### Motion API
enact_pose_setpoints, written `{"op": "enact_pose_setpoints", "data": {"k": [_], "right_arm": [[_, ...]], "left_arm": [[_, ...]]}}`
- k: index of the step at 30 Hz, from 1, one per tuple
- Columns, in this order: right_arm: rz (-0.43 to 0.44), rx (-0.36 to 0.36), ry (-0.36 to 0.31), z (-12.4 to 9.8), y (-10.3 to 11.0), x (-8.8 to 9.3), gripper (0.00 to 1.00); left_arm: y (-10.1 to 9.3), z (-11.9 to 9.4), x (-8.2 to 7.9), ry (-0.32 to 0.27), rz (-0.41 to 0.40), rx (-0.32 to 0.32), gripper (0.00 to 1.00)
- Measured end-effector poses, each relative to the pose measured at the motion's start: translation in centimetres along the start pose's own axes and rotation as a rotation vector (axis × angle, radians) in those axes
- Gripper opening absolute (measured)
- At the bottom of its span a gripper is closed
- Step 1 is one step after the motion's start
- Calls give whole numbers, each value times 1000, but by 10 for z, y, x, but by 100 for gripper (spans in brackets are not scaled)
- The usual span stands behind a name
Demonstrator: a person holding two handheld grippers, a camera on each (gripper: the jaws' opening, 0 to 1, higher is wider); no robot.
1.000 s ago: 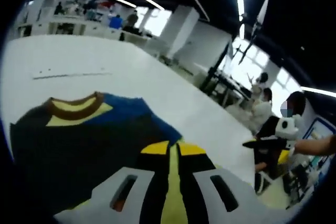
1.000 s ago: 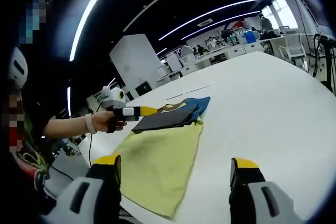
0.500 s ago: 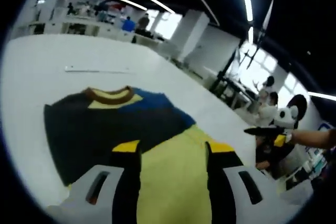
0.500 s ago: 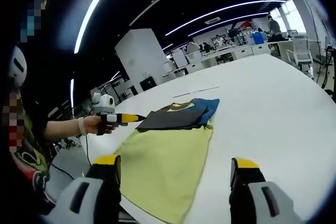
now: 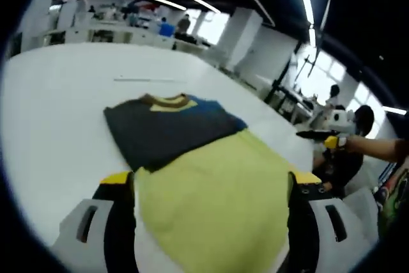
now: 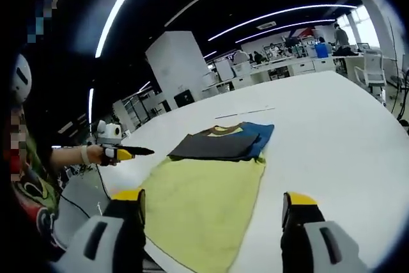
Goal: Fold the garment on the visible template until the final outline fits inside the template.
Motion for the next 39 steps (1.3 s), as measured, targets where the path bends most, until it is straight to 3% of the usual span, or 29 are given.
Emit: {"op": "enact_pose_setpoints", "data": {"k": [4, 13, 16, 21, 26, 29, 35, 37, 39], "right_arm": [[-10, 5, -9, 0, 1, -3, 93], [-24, 2, 9, 2, 4, -1, 97], [-31, -2, 24, 0, 4, 2, 97], [-34, 6, 61, -5, 1, 13, 94], [-26, 7, 108, -9, 0, 30, 88], [-43, 4, 160, -13, 1, 43, 80], [-56, -5, 233, -18, 5, 62, 66], [-36, -5, 244, -19, 4, 66, 60], [4, -2, 278, -20, 3, 73, 56]], "left_arm": [[-6, -12, 6, 15, 21, -14, 99], [-9, -28, 21, 34, -12, -20, 99], [-9, -31, 25, 45, -15, -20, 94], [-14, -37, 41, 131, -6, -4, 89], [-13, -47, 51, 154, -37, -11, 80], [-15, -50, 59, 187, -42, -7, 76], [-18, -58, 77, 240, -76, 7, 57], [-20, -58, 80, 245, -79, 12, 57], [-27, -60, 94, 315, -90, 57, 54]]}}
Point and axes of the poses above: the point that each gripper's makers call its tool centre point, and the gripper's own axes: z roughly forward along the fingers, y roughly to its left, x roughly out of its underside, the point moved 3 cm from there along -z, roughly backward along the fingers, and after that the axes turned 13 degrees about x, right-handed, at the moved point
